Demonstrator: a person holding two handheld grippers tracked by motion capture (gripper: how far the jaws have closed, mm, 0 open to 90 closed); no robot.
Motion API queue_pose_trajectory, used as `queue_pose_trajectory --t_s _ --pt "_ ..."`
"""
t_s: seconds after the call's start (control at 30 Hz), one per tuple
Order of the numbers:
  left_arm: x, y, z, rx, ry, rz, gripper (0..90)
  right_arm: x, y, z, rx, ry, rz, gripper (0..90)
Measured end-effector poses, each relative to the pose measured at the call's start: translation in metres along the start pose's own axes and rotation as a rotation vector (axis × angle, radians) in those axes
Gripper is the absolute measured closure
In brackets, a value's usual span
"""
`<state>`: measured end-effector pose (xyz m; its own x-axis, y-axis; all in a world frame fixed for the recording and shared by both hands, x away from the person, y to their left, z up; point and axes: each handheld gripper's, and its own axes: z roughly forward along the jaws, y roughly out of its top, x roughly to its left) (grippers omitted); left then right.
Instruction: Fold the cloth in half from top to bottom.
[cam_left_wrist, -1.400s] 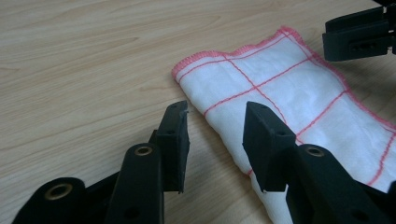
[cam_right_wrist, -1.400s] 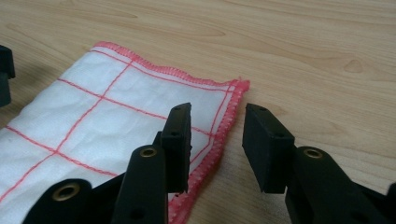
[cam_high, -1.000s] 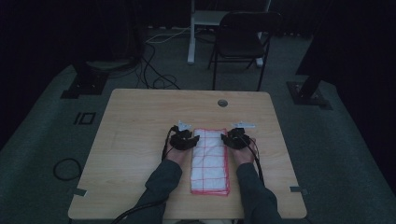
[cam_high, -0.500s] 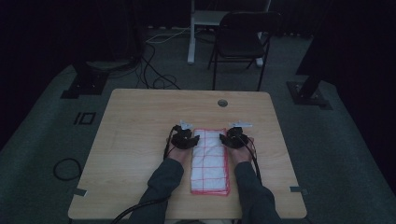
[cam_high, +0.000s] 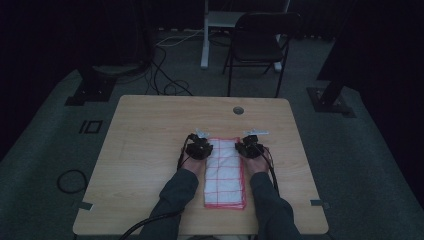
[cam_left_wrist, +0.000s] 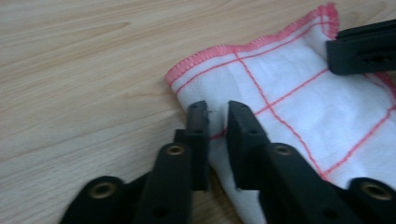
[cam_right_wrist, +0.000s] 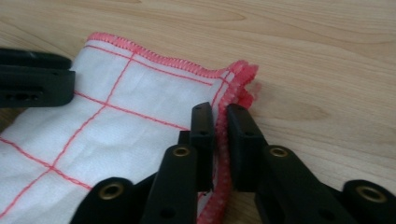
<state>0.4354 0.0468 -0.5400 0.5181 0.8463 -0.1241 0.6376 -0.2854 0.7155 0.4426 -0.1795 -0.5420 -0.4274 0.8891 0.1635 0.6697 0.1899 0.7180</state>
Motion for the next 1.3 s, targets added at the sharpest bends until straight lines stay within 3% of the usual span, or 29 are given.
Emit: queue_pose_trajectory --t_s 0.2,1.03,1.3 --pt "0.002 0.006 -0.001 0.009 -0.002 0.006 86.2 0.000 0.001 -0.001 -0.012 -0.009 -0.005 85.9" --pt "-0.001 0.032 -0.027 -0.100 -0.028 0.034 86.5 0.000 0.017 -0.028 -0.137 -0.001 -0.010 86.0" --pt "-0.004 0.032 -0.034 -0.116 -0.040 0.045 86.5 0.004 0.021 -0.035 -0.149 0.009 -0.028 85.9"
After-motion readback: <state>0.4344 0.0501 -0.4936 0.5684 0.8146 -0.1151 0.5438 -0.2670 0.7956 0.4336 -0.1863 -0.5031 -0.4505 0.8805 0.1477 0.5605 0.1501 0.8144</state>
